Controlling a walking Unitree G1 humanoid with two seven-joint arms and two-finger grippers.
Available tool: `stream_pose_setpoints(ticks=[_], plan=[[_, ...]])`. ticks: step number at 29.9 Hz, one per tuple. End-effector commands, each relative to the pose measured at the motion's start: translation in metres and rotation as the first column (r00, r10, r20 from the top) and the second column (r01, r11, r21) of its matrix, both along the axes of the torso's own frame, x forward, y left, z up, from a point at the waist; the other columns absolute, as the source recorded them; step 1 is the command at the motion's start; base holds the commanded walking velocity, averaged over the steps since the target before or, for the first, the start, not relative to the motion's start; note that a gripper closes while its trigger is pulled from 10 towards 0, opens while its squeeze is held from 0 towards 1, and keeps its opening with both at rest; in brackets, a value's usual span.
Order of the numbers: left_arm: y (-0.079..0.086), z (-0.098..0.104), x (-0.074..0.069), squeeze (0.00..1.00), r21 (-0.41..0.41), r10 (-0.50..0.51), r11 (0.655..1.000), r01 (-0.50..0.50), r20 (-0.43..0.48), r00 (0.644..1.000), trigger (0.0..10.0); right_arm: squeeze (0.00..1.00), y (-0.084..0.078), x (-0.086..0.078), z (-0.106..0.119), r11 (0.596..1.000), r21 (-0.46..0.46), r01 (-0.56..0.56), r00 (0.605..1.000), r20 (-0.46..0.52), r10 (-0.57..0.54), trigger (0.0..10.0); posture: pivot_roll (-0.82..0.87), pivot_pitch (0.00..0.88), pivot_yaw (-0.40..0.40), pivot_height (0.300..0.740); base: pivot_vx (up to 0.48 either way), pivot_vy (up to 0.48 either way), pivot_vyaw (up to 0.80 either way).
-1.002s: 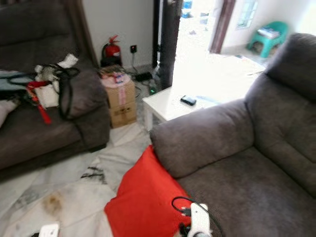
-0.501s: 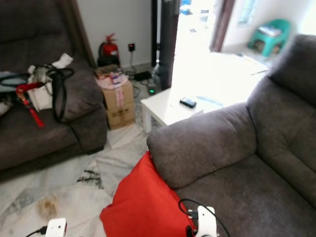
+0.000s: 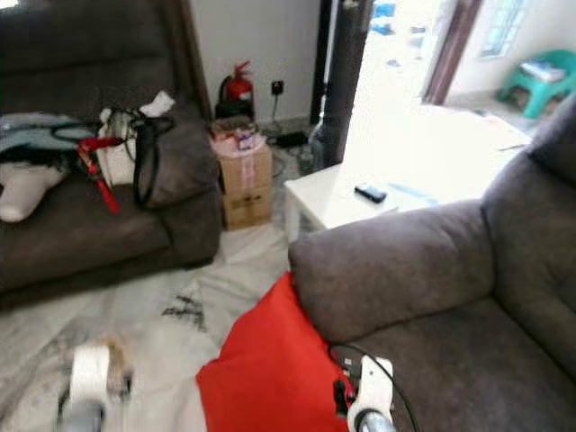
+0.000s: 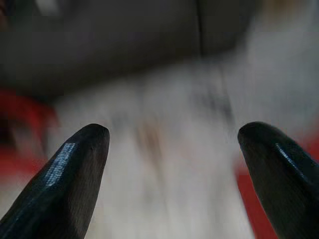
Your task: Move the pillow to the sofa from floor
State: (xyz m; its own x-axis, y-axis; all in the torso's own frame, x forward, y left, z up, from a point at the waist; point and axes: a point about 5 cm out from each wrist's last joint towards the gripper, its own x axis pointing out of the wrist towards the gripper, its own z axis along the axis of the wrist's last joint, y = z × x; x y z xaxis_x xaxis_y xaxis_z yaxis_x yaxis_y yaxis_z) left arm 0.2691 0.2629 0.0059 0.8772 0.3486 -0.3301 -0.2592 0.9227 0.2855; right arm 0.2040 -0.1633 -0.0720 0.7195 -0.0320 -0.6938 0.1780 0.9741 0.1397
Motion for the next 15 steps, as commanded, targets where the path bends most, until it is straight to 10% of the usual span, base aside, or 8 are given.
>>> stream_pose_setpoints(ticks=[1, 5, 15], plan=[[-0.006, 0.007, 0.007, 0.0, 0.021, -0.043, 0.999, 0.042, 0.052, 0.998, 10.0, 0.0, -0.003, 0.008, 0.006, 0.999, 0.008, 0.042, 0.997, 0.066, -0.042, 10.0, 0.05, 0.0, 0.002, 0.74, 0.0, 0.0, 0.0], [-0.008, 0.026, 0.021, 0.0, 0.05, -0.082, 0.996, 0.075, 0.148, 0.986, 10.0, 0.0, -0.049, 0.054, 0.052, 0.993, -0.019, 0.117, 0.932, 0.347, -0.103, 10.0, 0.06, 0.0, 0.006, 0.74, 0.0, 0.0, 0.0], [-0.022, 0.062, 0.04, 0.0, 0.094, -0.161, 0.986, 0.135, 0.367, 0.916, 10.0, 0.0, -0.059, 0.071, 0.084, 0.986, -0.039, 0.161, 0.822, 0.559, -0.112, 10.0, 0.07, 0.0, -0.012, 0.74, 0.0, 0.0, 0.0]])
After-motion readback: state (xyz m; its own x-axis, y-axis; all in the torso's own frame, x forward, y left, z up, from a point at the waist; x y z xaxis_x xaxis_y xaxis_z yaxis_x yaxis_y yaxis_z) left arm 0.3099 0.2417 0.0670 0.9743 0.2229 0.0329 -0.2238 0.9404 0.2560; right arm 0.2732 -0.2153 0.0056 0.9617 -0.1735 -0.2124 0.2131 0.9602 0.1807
